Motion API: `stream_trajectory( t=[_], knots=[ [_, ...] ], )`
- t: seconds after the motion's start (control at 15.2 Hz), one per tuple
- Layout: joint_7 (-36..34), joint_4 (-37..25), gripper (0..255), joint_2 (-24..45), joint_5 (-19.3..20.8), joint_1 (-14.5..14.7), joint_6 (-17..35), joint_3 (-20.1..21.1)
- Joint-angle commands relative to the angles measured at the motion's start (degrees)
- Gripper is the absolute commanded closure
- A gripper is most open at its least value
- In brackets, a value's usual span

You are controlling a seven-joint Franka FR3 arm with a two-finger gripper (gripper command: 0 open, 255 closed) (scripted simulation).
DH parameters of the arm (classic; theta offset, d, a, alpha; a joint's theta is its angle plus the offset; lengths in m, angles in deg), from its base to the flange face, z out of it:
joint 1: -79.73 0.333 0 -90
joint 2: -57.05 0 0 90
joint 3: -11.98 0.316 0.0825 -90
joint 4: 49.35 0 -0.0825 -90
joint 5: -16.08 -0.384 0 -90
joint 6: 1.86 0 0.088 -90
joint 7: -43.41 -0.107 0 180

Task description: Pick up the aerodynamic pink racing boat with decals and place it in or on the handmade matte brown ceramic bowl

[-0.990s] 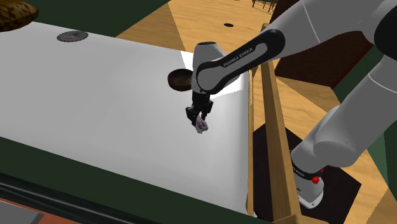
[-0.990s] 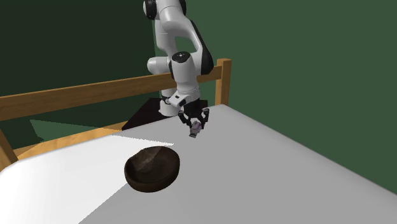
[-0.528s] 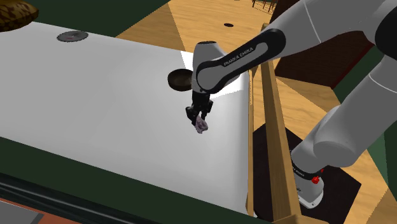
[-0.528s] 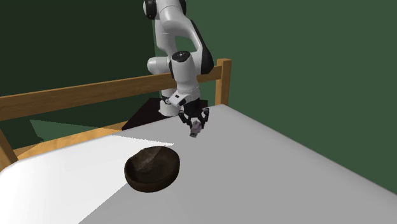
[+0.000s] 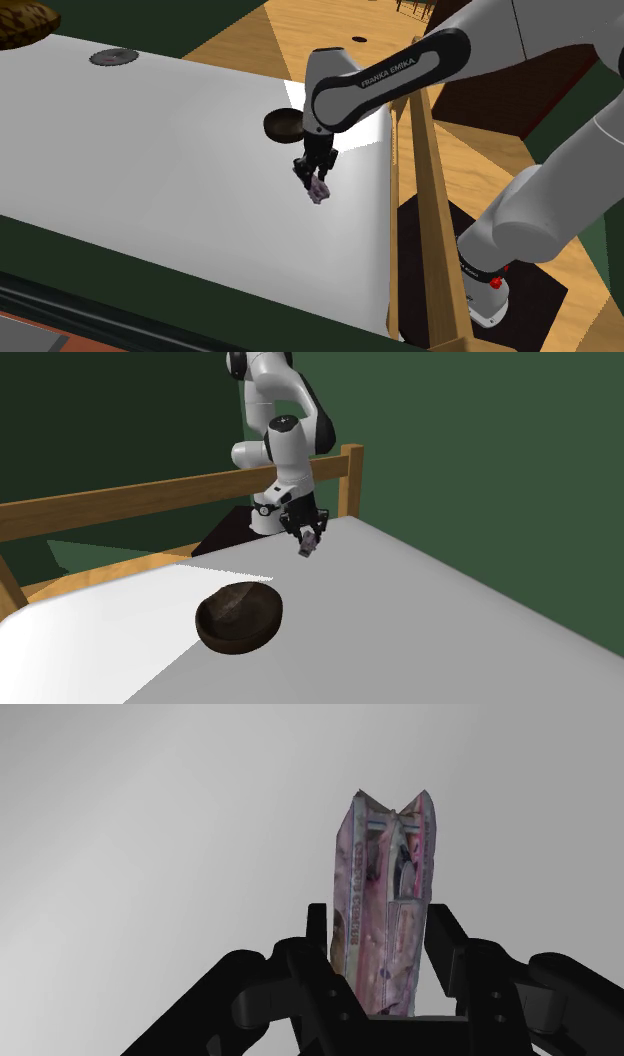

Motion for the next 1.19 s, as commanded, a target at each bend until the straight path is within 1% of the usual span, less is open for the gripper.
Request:
stream_trajectory(
  t=[0.0, 0.86, 1.12],
  knots=[
    [-0.35, -1.12, 255, -0.61, 0.12, -0.02, -1.72, -0.03],
    [-1.53, -6.16, 255, -5.89, 0.14, -0.34, -11.90, -0.62],
    [0.41, -13.81, 255, 0.80, 2.79, -2.26, -13.52, -2.38]
  ],
)
